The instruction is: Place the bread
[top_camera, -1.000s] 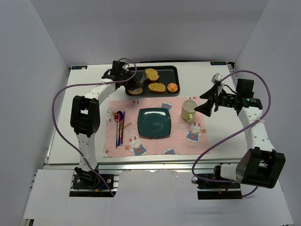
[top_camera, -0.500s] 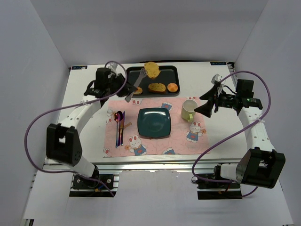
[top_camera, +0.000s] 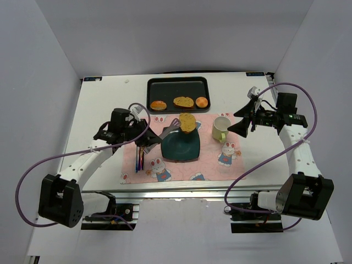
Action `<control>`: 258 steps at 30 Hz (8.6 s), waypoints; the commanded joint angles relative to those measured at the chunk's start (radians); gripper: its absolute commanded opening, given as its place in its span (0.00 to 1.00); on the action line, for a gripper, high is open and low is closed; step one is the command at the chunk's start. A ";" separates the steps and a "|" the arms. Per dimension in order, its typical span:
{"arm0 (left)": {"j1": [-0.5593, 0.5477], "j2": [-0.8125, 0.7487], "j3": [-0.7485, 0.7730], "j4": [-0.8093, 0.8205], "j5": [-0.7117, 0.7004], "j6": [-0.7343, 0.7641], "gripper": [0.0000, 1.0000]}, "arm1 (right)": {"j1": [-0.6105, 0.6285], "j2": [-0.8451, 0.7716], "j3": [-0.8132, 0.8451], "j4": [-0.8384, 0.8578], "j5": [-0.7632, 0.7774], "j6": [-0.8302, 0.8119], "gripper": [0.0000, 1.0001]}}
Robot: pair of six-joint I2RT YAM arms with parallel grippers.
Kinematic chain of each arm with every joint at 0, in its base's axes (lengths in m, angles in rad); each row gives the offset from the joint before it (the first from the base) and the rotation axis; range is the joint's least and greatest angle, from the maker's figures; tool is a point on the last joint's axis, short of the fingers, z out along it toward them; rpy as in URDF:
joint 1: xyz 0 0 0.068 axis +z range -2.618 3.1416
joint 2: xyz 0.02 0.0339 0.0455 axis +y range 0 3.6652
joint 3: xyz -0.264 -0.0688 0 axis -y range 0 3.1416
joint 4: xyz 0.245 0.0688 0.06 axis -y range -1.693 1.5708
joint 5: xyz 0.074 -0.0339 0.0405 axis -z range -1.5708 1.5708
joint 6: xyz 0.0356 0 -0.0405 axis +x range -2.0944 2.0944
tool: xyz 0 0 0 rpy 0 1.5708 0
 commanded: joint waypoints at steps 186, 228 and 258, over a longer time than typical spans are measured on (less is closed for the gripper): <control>0.030 -0.144 0.042 -0.228 -0.024 0.085 0.21 | -0.005 0.017 0.007 -0.030 -0.058 -0.046 0.89; 0.195 -0.046 -0.081 0.133 -0.859 0.811 0.05 | -0.005 0.015 0.044 -0.099 -0.069 -0.125 0.89; 0.476 0.112 -0.170 0.268 -0.617 0.801 0.85 | -0.005 0.012 0.061 -0.138 0.064 -0.045 0.89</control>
